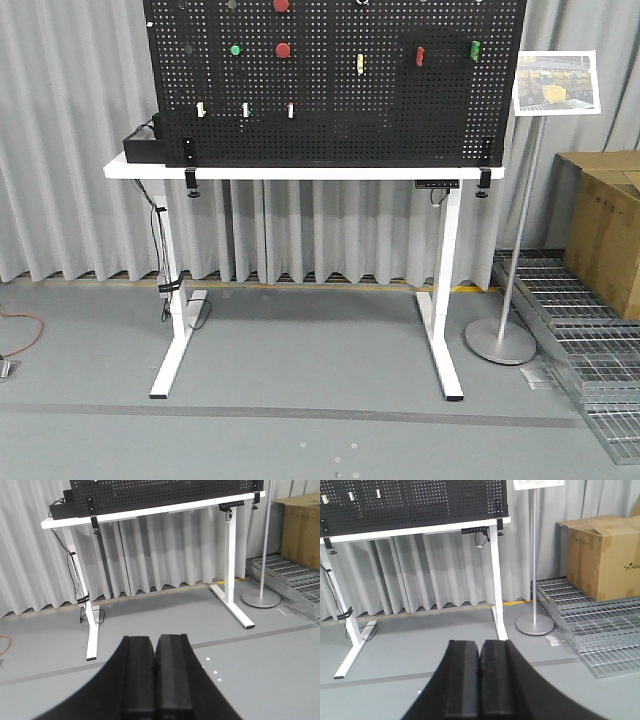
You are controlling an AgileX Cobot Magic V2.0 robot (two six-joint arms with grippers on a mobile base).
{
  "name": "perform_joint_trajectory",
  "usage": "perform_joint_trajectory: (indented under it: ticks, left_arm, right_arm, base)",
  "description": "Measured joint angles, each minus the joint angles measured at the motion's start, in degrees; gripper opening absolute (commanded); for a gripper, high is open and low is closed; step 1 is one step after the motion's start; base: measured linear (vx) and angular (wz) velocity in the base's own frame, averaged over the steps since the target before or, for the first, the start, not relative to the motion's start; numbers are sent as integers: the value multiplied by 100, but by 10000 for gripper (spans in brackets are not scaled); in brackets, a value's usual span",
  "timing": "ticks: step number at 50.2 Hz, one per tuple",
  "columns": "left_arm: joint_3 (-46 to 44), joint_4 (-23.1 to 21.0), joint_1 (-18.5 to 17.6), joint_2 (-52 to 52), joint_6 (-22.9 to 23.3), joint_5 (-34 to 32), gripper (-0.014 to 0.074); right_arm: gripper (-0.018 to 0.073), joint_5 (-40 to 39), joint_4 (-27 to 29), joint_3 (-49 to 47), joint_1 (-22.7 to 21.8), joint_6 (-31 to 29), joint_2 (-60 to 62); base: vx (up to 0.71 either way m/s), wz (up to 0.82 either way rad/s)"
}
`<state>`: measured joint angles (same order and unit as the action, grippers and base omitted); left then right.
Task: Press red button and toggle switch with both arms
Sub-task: 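Drive the base forward up to the black pegboard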
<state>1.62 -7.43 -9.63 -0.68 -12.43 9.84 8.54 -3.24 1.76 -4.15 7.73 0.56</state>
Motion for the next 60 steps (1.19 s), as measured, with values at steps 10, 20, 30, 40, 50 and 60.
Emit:
perform_joint_trajectory:
  ticks: [10,20,30,40,50,60]
  left_arm:
    - [0,0,0,0,0,0,2]
    - [0,0,0,0,0,0,2]
    - [0,0,0,0,0,0,2]
    - [0,0,0,0,0,0,2]
    - [0,0,0,0,0,0,2]
    - [0,0,0,0,0,0,2]
  right_arm:
    - [-3,0,0,0,0,0,0]
    - [-3,0,0,0,0,0,0]
    - [-3,0,0,0,0,0,0]
    - [-3,0,0,0,0,0,0]
    - [-3,0,0,0,0,0,0]
    - [-3,0,0,0,0,0,0]
  base:
    - [0,0]
    - [0,1]
    - [1,2]
    - [9,1]
    - [22,-6]
    - [35,3]
